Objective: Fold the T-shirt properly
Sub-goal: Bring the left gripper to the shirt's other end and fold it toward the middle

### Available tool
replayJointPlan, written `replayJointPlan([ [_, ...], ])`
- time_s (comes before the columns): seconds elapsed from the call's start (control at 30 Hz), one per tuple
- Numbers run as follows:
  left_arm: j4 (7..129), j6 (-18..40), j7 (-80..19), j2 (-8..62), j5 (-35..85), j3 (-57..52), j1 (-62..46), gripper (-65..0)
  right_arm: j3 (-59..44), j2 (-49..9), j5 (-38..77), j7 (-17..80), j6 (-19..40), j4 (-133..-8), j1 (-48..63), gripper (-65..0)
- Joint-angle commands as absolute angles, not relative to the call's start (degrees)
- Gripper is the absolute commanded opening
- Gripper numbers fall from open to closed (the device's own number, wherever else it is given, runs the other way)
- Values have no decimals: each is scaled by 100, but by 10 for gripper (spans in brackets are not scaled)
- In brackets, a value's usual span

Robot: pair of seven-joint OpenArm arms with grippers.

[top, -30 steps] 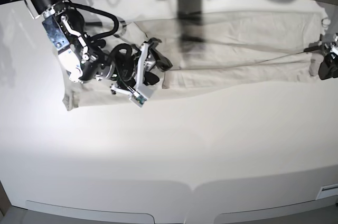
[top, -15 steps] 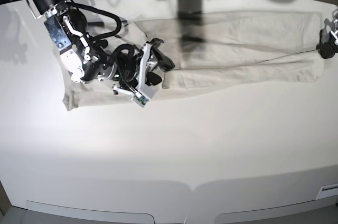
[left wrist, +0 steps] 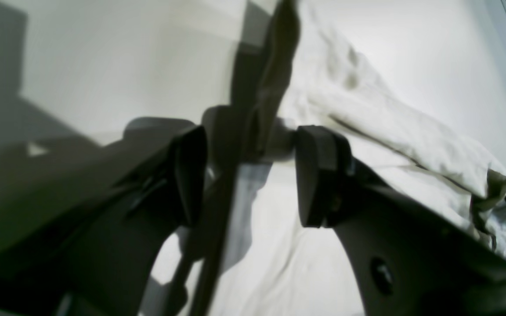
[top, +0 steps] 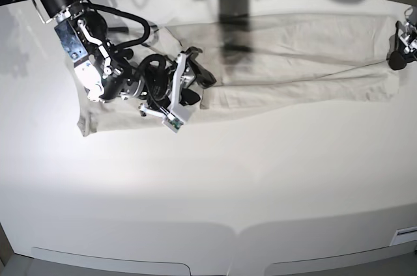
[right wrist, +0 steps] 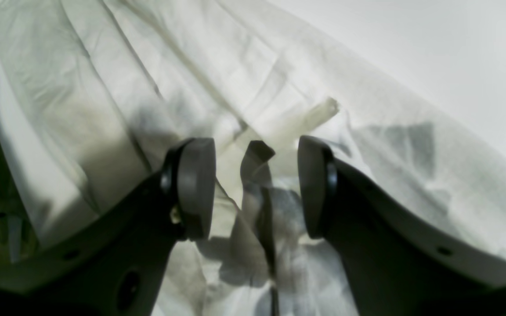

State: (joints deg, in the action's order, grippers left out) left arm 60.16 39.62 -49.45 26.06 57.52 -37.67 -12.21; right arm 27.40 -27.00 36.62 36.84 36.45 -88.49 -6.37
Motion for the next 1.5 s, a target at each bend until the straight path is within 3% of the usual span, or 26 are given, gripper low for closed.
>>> replayJointPlan([
  [0.0, 6073, 4000, -4932, 2700, 5723, -3627, -1219, -330, 2700, -2746, 3771, 3535, 3667, -8925, -753, -346],
  [0.3, 6073, 4000, -4939, 2703, 5725, -2899, -1221, -357, 2700, -2746, 3747, 3538, 3669, -8925, -764, -346],
  [0.37, 6073, 4000, -4790, 2718, 5732, -2904, -1221, -428, 2700, -2744, 3752, 3529, 3669, -8925, -764, -346],
  [0.5, 6073, 4000, -4659, 2733, 5896, -2921, -1221, -650, 2700, -2724, 3750, 3352, 3706, -9045, -764, -346],
  [0.67, 6073, 4000, -4440, 2759, 5835, -2921, -1221, -650, 2700, -2399, 3308, 3385, 3614, -9382, -757, -346],
  [0.93, 6073, 4000, -3968, 3157, 5120, -2930, -1219, -650, 2694, -1750, 2681, 3382, 2858, -9430, -757, -346],
  [1.17, 6073, 4000, -3726, 3719, 4960, -2930, -1219, -650, 2694, -1328, 2202, 3367, 2773, -9441, -762, -346],
  [1.33, 6178, 4000, -4786, 3892, 6136, -2930, -1223, -650, 2582, -1286, 1900, 3297, 2689, -9441, -762, -346],
  [1.47, 6742, 4000, -5946, 3583, 7242, -2930, -1273, -650, 2064, -1284, 1905, 3253, 2689, -9441, -762, -346],
])
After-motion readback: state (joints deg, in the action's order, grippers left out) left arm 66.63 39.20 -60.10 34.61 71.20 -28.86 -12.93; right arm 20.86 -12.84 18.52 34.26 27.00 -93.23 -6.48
